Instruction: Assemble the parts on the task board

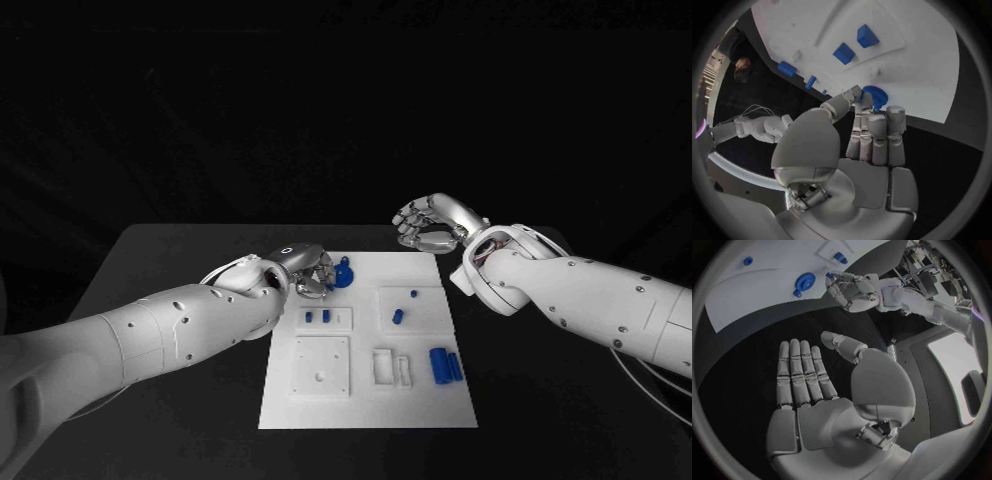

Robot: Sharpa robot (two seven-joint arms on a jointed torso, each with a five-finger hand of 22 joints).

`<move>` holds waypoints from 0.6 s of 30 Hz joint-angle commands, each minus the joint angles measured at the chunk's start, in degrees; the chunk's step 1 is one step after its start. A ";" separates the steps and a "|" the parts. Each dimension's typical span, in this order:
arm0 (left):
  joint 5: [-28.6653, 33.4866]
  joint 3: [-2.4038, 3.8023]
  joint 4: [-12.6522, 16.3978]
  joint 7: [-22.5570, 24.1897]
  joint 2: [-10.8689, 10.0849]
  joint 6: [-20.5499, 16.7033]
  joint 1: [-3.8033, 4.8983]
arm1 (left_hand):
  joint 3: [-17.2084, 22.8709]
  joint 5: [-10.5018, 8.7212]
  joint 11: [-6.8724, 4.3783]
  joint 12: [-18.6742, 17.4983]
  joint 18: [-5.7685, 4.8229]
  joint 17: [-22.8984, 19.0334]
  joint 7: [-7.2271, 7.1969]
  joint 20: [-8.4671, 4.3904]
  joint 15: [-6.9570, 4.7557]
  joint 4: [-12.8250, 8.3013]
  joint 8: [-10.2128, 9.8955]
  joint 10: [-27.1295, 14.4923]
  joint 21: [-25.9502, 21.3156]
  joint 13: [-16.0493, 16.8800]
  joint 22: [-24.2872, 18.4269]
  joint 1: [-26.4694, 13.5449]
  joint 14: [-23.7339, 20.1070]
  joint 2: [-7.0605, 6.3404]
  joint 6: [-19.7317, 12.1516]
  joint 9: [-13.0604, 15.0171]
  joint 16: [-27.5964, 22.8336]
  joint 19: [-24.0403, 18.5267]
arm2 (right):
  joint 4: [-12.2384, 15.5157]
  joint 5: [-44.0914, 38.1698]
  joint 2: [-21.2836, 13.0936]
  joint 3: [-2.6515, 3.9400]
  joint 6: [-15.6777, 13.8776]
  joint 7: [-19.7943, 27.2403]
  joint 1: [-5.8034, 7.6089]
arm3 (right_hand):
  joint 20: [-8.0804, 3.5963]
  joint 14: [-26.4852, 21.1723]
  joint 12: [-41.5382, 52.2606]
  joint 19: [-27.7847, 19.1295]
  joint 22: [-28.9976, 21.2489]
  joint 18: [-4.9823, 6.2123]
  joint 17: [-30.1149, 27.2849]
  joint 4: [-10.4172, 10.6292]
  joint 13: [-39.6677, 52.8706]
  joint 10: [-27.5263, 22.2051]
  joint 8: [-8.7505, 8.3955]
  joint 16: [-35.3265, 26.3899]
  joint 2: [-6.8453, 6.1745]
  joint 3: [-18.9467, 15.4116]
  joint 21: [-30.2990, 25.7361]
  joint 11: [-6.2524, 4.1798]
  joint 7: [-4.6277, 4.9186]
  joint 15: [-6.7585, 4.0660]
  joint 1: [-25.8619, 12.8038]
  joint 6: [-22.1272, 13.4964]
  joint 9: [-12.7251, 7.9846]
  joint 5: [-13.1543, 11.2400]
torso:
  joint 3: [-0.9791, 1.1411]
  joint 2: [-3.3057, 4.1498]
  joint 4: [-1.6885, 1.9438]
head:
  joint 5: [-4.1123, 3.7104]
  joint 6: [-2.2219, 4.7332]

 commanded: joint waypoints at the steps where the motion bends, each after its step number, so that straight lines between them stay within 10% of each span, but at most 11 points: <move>1: 0.61 0.01 0.13 -0.47 -0.33 4.30 0.07 | 0.28 0.26 0.19 0.21 3.58 -0.06 0.10 -1.67 -0.10 0.05 0.09 0.59 0.31 0.06 0.89 -0.08 0.23 0.41 0.67 0.10 0.05 0.40 | 0.07 -0.05 0.02 0.03 0.42 0.59 0.01 | 0.04 -0.14 -0.40 -0.47 0.00 -0.03 -0.07 -0.10 -0.10 0.23 0.38 -0.29 -0.06 -0.30 -0.21 0.07 0.09 0.14 0.58 -0.07 -0.10 0.22 | -0.02 0.05 -0.11 | 0.15 -0.04; 18: -0.16 -0.08 -1.21 -1.02 -0.38 5.86 0.04 | 0.30 0.24 0.19 0.12 3.56 -0.09 0.11 -1.69 -0.10 0.02 0.07 0.62 0.32 0.06 0.89 -0.12 0.22 0.44 0.66 0.09 0.01 0.38 | -0.02 -0.06 0.19 0.03 0.44 0.63 0.00 | 0.06 -0.15 -0.46 -0.49 0.02 -0.02 -0.11 -0.09 -0.22 0.26 0.39 -0.34 -0.03 -0.30 -0.27 0.07 0.09 0.14 0.61 -0.06 -0.13 0.30 | 0.03 0.11 -0.17 | 0.55 -0.11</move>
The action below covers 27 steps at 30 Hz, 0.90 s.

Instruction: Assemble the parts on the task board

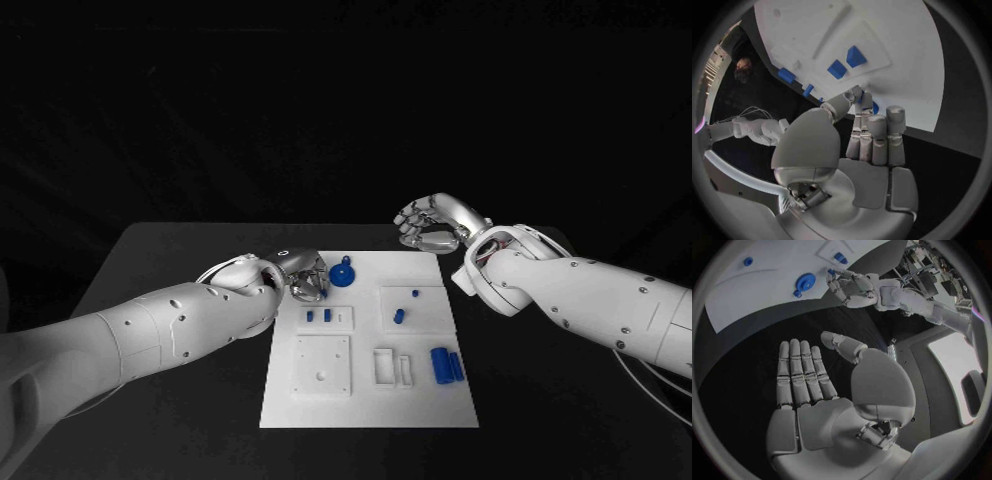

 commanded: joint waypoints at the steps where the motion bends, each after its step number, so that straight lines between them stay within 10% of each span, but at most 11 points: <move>1: -0.19 0.01 -0.27 -0.24 0.16 1.45 0.06 | 0.31 0.25 0.12 0.18 3.55 -0.10 0.09 -1.79 -0.20 0.03 0.16 0.58 0.33 0.06 0.90 -0.13 0.11 0.47 0.67 0.05 0.01 0.30 | 0.04 -0.06 0.04 0.03 0.42 0.62 0.00 | 0.07 -0.16 -0.24 -0.49 0.02 -0.02 -0.05 -0.10 -0.06 0.26 0.38 -0.34 -0.03 -0.30 -0.27 0.07 0.09 0.15 0.61 -0.06 -0.09 0.30 | 0.04 0.00 -0.03 | 0.06 -0.05; 27: 0.77 -0.36 -2.55 0.10 1.80 3.77 -0.24 | 0.33 0.12 0.12 0.03 3.50 -0.15 0.12 -1.82 -0.20 0.04 0.12 0.69 0.33 0.08 0.89 -0.30 0.09 0.62 0.64 0.04 -0.07 0.25 | -0.03 -0.06 0.18 0.03 0.45 0.64 0.00 | 0.10 -0.17 -0.33 -0.53 0.05 -0.01 -0.09 -0.10 -0.23 0.30 0.39 -0.41 -0.04 -0.33 -0.36 0.07 0.09 0.16 0.62 -0.05 -0.14 0.34 | 0.09 -0.01 -0.07 | 0.28 -0.26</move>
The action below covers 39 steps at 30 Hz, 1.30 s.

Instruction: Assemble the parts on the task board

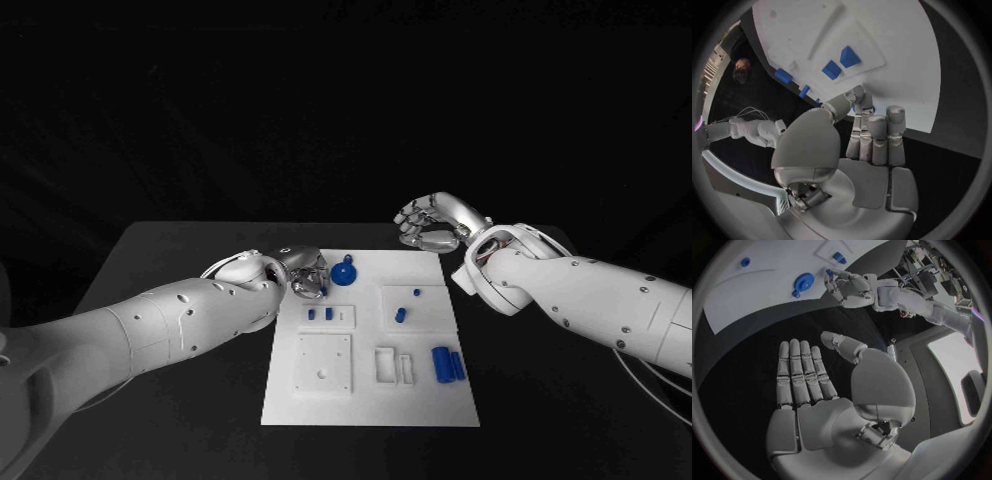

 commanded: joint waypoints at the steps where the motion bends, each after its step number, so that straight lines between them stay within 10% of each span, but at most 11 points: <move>1: 0.60 -0.31 0.02 0.18 0.15 2.83 -0.33 | 0.09 0.12 -0.09 0.18 3.49 -0.06 0.16 -1.93 -0.34 0.09 0.30 0.49 0.33 0.09 0.90 0.09 -0.06 0.55 0.41 0.04 -0.07 0.16 | 0.04 -0.06 -0.05 0.03 0.45 0.59 0.00 | -0.10 -0.18 -0.34 -0.32 0.04 -0.01 -0.09 -0.10 -0.07 0.30 0.39 -0.20 -0.04 -0.33 -0.38 0.07 0.09 0.17 0.62 -0.05 -0.09 0.34 | 0.04 -0.01 0.06 | 0.00 -0.09; 26: 2.00 -0.39 0.78 3.82 -0.10 -2.51 -0.35 | 0.09 0.51 -0.23 0.03 3.43 -0.11 0.06 -2.06 -0.47 -0.14 0.39 1.03 0.39 0.24 0.88 -0.04 -0.02 0.53 0.65 0.09 -0.10 0.16 | -0.05 -0.06 -0.04 0.03 0.39 0.58 0.00 | -0.06 -0.29 -0.47 -0.44 0.07 -0.01 -0.17 -0.13 -0.30 0.34 0.40 -0.34 -0.04 -0.34 -0.54 0.07 0.09 0.19 0.67 -0.01 -0.16 0.37 | 0.02 0.00 0.08 | 0.08 -0.14; 39: -0.40 -0.52 0.47 0.14 -0.01 0.79 -0.34 | 0.17 0.77 -0.26 -0.11 3.40 -0.17 0.03 -2.13 -0.50 -0.25 0.38 1.14 0.45 0.27 0.89 0.01 -0.12 0.37 0.70 0.07 -0.18 0.16 | 0.05 -0.06 -0.18 0.02 0.40 0.52 0.00 | -0.04 -0.31 -0.50 -0.48 0.08 -0.01 -0.19 -0.13 -0.38 0.37 0.41 -0.38 -0.04 -0.36 -0.59 0.07 0.08 0.20 0.68 0.01 -0.18 0.37 | 0.06 0.01 0.04 | 0.09 -0.12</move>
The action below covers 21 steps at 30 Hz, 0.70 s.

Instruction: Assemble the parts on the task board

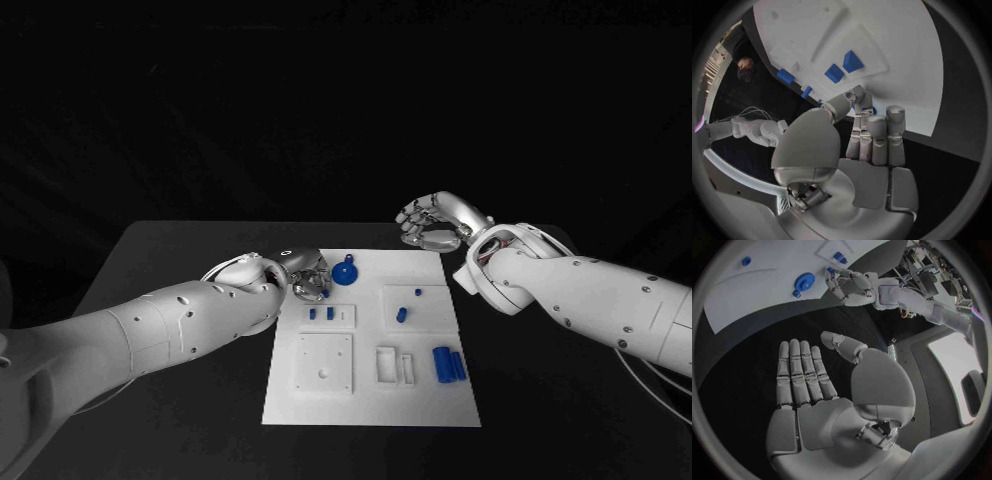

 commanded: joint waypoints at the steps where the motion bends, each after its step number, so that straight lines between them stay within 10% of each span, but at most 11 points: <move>1: -1.46 -0.04 0.09 -1.26 0.26 1.69 -0.03 | 0.19 0.28 -0.12 -0.12 3.38 -0.07 0.14 -1.89 -0.40 -0.23 0.08 0.42 0.23 0.10 0.87 0.08 -0.02 0.46 0.42 -0.04 -0.19 -0.05 | 0.12 -0.07 -0.04 0.02 0.39 0.51 0.00 | -0.03 -0.32 -0.28 -0.48 0.07 -0.01 -0.07 -0.13 -0.08 0.37 0.21 -0.38 -0.04 -0.36 -0.34 0.07 0.08 0.21 0.68 0.01 -0.08 0.37 | 0.01 0.01 0.00 | -0.01 0.00; 21: -1.28 -1.05 -0.76 -0.60 1.14 1.83 -0.47 | 0.25 0.45 -0.13 -0.19 3.32 -0.12 0.13 -1.90 -0.41 -0.19 0.07 0.57 0.25 0.15 0.88 0.04 -0.13 0.41 0.49 -0.07 -0.28 -0.12 | 0.08 -0.07 0.04 0.02 0.56 0.53 0.00 | -0.01 -0.32 -0.34 -0.51 0.10 0.00 -0.10 -0.12 -0.21 0.43 0.25 -0.43 0.00 -0.37 -0.41 0.07 0.06 0.21 0.69 0.08 -0.11 0.38 | -0.05 0.00 -0.01 | -0.16 -0.15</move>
